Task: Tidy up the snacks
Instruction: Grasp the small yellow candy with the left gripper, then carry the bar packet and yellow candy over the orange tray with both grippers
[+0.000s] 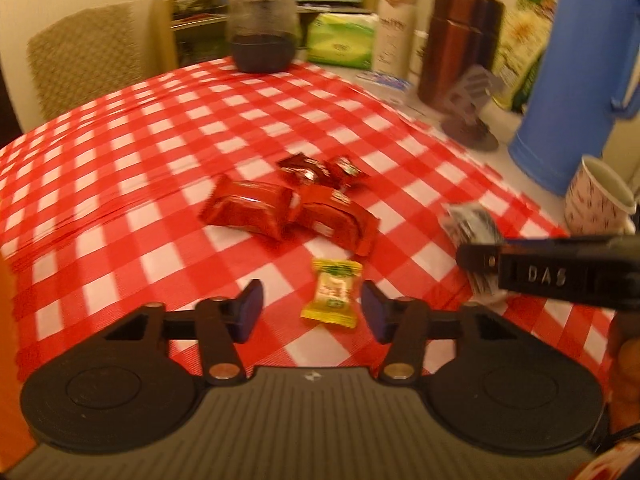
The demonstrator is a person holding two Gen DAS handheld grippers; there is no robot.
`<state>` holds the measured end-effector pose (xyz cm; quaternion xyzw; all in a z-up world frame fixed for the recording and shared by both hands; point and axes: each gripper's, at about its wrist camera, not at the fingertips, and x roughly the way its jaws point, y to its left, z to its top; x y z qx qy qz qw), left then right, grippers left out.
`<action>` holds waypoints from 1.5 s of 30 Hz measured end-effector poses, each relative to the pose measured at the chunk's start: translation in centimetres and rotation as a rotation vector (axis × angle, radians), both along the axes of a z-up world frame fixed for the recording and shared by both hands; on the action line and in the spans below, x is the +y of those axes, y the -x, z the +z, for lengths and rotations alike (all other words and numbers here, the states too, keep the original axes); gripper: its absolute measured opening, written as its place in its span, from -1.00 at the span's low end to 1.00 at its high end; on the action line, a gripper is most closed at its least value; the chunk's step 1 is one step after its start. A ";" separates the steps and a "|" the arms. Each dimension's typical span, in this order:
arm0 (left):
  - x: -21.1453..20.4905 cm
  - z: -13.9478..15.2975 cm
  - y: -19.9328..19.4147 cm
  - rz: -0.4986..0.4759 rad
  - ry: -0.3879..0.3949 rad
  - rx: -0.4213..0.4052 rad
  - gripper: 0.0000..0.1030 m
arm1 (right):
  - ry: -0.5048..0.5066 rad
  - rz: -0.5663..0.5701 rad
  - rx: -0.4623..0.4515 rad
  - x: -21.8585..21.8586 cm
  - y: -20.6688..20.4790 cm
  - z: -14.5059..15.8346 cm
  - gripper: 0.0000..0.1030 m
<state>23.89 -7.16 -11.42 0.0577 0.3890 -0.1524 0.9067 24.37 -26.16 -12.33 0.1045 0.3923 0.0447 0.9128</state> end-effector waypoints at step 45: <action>9.0 9.5 15.6 0.261 0.064 -0.050 -0.64 | 0.003 0.246 -0.085 9.6 12.6 7.2 -0.26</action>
